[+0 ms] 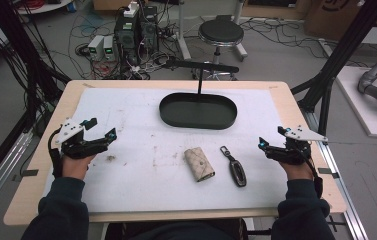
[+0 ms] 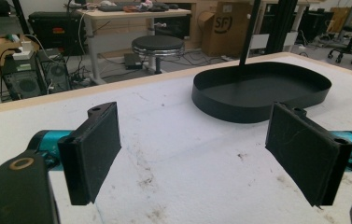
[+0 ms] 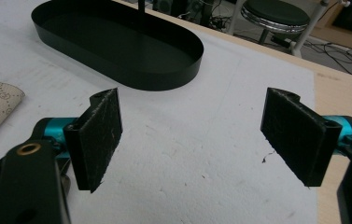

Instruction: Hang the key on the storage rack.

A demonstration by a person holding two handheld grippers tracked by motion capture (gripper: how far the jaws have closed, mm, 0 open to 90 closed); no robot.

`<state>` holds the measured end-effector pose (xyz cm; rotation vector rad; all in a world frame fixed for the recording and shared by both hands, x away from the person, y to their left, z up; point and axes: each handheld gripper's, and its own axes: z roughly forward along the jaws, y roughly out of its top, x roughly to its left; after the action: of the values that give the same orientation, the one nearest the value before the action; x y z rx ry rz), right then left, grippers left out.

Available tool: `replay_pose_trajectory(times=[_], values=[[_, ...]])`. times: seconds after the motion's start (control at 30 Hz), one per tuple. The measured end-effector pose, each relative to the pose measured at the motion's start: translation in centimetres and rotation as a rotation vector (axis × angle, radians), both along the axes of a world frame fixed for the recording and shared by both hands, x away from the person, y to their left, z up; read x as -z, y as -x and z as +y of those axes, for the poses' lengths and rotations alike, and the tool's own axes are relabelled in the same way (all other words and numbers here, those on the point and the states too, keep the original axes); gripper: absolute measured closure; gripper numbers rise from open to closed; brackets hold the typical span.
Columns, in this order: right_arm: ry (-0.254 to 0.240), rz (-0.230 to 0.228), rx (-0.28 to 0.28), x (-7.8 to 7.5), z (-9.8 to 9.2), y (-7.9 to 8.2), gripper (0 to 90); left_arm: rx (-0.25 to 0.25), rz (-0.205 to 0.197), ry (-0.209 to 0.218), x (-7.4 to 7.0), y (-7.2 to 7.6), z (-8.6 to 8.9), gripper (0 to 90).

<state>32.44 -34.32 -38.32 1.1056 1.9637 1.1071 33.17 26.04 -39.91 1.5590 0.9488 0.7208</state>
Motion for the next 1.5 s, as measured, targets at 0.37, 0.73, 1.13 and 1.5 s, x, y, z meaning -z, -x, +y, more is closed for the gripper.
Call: replay_pose_trajectory(times=[0.37, 0.73, 1.13, 1.5], values=[[-0.007, 0.02, -0.007, 0.6, 0.4, -0.1, 21.3, -0.012, 0.001, 0.007, 0.0, 0.0, 0.1, 17.8], [-0.026, 0.127, -0.105, 1.0, 2.2, -0.1, 38.7, -0.004, 0.009, -0.003, 0.1, 0.2, 0.1, 17.9], [0.075, 0.355, -0.297, 3.5, 6.0, -0.5, 29.5, -0.003, 0.02, -0.005, 0.3, -0.1, -0.1, 18.2], [0.113, 0.449, -0.346, 4.9, 7.1, -0.8, 40.5, -0.002, 0.031, -0.005, 0.4, -0.2, 0.0, 19.0]])
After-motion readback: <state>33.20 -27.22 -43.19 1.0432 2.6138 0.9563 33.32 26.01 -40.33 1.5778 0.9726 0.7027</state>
